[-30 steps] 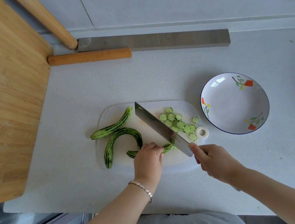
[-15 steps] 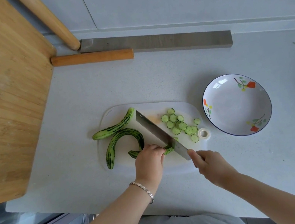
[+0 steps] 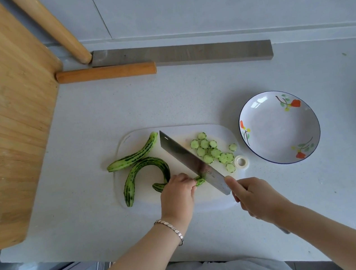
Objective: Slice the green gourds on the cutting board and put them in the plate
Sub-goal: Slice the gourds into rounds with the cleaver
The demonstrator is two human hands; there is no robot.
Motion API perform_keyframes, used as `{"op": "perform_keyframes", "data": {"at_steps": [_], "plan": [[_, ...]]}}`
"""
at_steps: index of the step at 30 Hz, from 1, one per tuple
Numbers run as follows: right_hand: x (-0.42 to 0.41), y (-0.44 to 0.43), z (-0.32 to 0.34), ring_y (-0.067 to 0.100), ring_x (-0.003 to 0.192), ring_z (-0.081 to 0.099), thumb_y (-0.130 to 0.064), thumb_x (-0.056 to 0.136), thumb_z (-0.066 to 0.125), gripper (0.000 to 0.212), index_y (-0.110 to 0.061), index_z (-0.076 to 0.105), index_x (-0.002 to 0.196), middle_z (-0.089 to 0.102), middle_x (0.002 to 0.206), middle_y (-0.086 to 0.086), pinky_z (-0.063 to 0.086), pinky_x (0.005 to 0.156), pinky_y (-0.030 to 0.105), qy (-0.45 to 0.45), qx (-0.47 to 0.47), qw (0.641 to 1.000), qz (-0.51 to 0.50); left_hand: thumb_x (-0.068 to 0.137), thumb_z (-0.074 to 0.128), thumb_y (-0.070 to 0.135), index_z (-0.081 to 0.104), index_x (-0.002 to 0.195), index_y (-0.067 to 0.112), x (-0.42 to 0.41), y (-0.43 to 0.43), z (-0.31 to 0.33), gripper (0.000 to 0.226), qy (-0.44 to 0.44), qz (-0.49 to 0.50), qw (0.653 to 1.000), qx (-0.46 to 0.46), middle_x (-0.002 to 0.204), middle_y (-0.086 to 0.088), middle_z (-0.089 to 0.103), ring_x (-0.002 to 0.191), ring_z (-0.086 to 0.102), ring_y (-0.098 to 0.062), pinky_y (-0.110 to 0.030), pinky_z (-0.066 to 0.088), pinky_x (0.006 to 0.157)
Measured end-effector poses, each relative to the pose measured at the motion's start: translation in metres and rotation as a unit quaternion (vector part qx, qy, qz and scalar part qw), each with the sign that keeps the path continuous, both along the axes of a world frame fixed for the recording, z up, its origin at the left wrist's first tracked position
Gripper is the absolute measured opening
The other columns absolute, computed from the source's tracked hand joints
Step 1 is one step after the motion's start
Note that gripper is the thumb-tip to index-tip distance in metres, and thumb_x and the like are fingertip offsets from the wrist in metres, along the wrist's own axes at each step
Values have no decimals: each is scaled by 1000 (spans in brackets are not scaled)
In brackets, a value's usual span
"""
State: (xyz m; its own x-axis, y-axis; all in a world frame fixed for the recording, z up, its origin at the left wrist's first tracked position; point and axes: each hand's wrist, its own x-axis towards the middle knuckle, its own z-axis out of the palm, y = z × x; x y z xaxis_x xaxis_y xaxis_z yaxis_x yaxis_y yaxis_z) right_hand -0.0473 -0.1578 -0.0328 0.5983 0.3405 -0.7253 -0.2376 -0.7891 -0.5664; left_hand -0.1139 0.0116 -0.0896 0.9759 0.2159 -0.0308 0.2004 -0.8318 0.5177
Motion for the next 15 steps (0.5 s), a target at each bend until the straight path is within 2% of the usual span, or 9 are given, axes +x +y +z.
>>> {"op": "perform_keyframes", "data": {"at_steps": [8,12,15], "plan": [[-5,7,-5,16,53,28,-53,93,37,50,-11,36,66,37,61,5,27,55,27,-46,-29,998,43,46,87,-3,71,58,11,-1,0,-1,24,-3,1,1000,1,60,2,62,54,59,-18,-17,42,39],[-6,5,-13,14,50,26,-54,92,38,50,-11,37,67,33,58,3,25,53,28,-27,-15,999,25,47,83,-8,74,64,11,-4,2,-2,27,-12,-3,1000,12,64,0,63,55,60,-20,-24,48,46],[-5,4,-12,16,50,30,-55,92,38,50,-11,41,68,36,56,3,28,55,28,-4,-1,1000,-4,52,81,-10,75,71,11,-6,5,-3,29,-19,-5,1000,12,64,-1,62,55,58,-21,-26,47,44]]}}
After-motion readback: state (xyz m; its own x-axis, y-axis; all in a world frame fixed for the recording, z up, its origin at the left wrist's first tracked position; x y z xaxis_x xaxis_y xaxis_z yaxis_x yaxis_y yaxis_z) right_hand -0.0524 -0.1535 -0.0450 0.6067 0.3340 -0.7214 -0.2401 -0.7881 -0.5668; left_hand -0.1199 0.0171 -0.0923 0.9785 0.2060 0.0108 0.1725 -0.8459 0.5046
